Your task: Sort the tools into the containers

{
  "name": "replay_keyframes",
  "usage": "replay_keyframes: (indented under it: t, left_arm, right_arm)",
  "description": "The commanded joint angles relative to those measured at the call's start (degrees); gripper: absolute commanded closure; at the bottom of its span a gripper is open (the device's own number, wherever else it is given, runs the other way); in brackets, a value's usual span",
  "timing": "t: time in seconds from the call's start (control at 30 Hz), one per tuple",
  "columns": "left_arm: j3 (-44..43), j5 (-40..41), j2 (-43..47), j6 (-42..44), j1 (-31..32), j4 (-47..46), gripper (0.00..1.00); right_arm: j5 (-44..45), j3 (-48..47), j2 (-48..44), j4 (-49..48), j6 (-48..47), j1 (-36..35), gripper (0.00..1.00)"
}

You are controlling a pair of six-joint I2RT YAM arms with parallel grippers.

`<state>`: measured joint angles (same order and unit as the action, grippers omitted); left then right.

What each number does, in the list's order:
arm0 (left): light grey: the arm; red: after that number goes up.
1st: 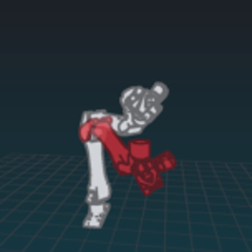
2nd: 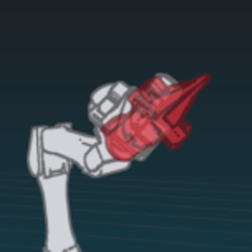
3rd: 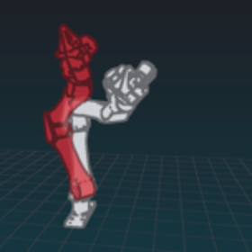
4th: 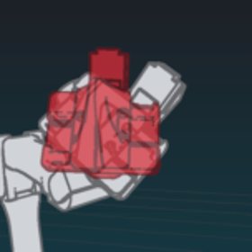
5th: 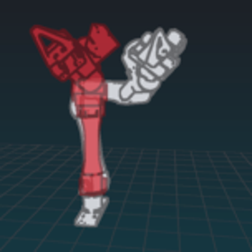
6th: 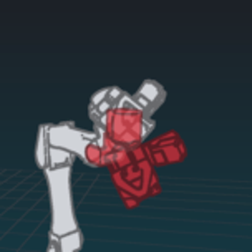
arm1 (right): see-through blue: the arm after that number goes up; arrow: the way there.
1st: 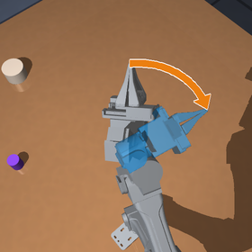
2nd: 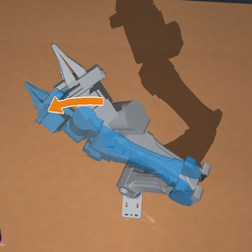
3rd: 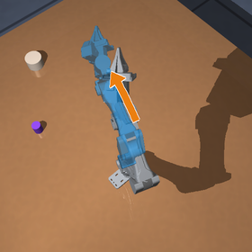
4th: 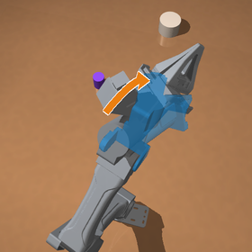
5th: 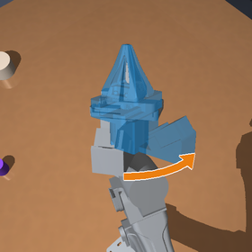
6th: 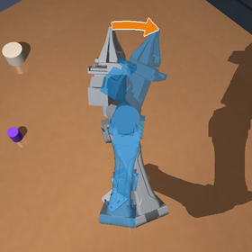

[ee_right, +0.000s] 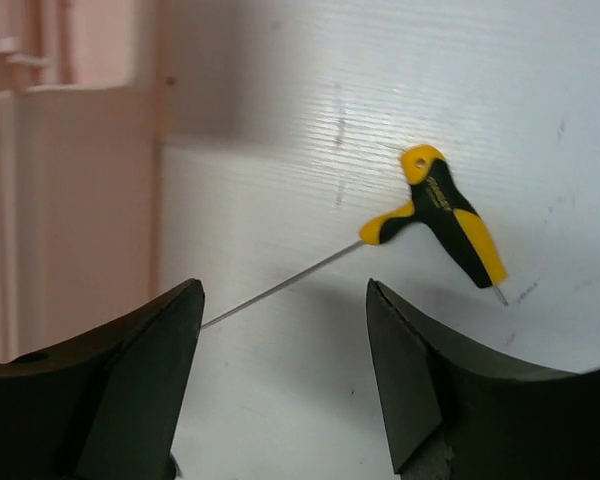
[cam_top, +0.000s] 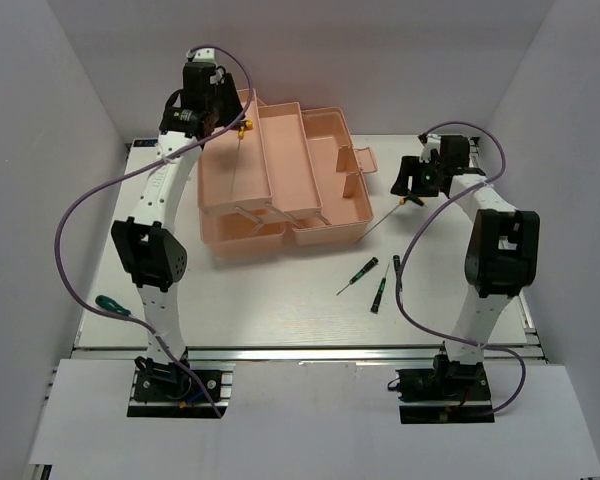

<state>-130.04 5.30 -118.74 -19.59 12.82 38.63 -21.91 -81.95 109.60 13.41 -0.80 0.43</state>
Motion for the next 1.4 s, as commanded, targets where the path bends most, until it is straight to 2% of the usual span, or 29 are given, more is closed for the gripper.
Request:
replay_keyframes:
  t: [0.0, 0.1, 0.13, 0.23, 0.27, 0.33, 0.37, 0.43, 0.5, 0.77, 1.0, 1.07, 1.1, 1.2, 1.23, 1.27, 1.37]
  left_arm:
    - [-1.45, 0.59, 7.02, -0.79, -0.6, -1.01, 0.39]
    - [1.97, 1.9, 11.58, -1.32, -0.69, -1.45, 0.45]
    - [4.07, 2.6, 15.51, -1.85, -0.69, -1.8, 0.47]
    - [17.15, 4.98, 23.17, -3.43, -1.83, -4.78, 0.5]
    - [25.54, 5.16, 28.94, -3.87, -2.88, -5.93, 0.5]
    - [33.32, 5.34, 34.42, -6.14, -4.46, -8.04, 0.48]
    - [40.14, 5.07, 39.24, -7.03, -6.56, -8.57, 0.47]
    - [45.9, 4.46, 43.4, -8.52, -8.59, -8.31, 0.45]
    - [52.74, 4.63, 48.76, -9.85, -10.27, -8.31, 0.45]
    - [62.09, 6.92, 55.45, -11.51, -10.62, -5.59, 0.44]
    - [66.49, 6.3, 56.86, -14.24, -10.71, -6.2, 0.44]
    - [67.72, 6.3, 57.04, -14.94, -10.62, -6.38, 0.44]
    - [67.98, 6.48, 56.95, -15.12, -10.62, -6.29, 0.44]
    - [69.39, 7.96, 56.86, -15.82, -10.62, -5.59, 0.44]
    - [69.65, 8.23, 56.69, -16.17, -10.62, -5.15, 0.44]
    - [69.92, 8.5, 56.6, -16.18, -10.71, -4.71, 0.44]
    - [70.62, 9.64, 55.81, -16.44, -11.06, -2.96, 0.39]
  right_arm:
    - [11.61, -4.78, 2.88, 4.6, 7.55, -0.34, 0.29]
    - [15.4, -6.9, 6.48, 7.94, 12.3, -0.34, 0.37]
    - [15.84, -9.17, 7.55, 8.99, 13.27, -1.99, 0.39]
    - [17.07, -13.74, 11.15, 12.42, 17.14, -2.36, 0.4]
    - [17.51, -14.72, 11.94, 13.3, 17.93, -2.62, 0.39]
    - [20.31, -16.3, 13.79, 13.57, 19.25, -3.59, 0.38]
    - [21.63, -16.66, 14.14, 13.57, 19.86, -4.11, 0.38]
    - [28.12, -17.18, 15.2, 13.84, 20.92, -5.69, 0.37]
    - [30.95, -17.72, 16.08, 14.19, 22.32, -6.4, 0.37]
    - [41.15, -16.31, 19.33, 13.84, 25.67, -6.67, 0.4]
    - [40.81, -16.4, 20.47, 13.66, 26.55, -6.4, 0.47]
    - [39.84, -17.19, 21.09, 13.84, 26.29, -6.32, 0.56]
    - [38.8, -17.28, 21.09, 13.75, 26.2, -5.97, 0.66]
    - [36.86, -17.1, 21.36, 13.57, 26.2, -4.83, 0.84]
    - [35.63, -16.84, 21.36, 13.66, 26.37, -4.56, 0.95]
    - [35.1, -16.4, 21.18, 13.49, 26.11, -4.3, 1.0]
    - [32.73, -16.66, 19.95, 13.49, 25.85, -2.8, 1.0]
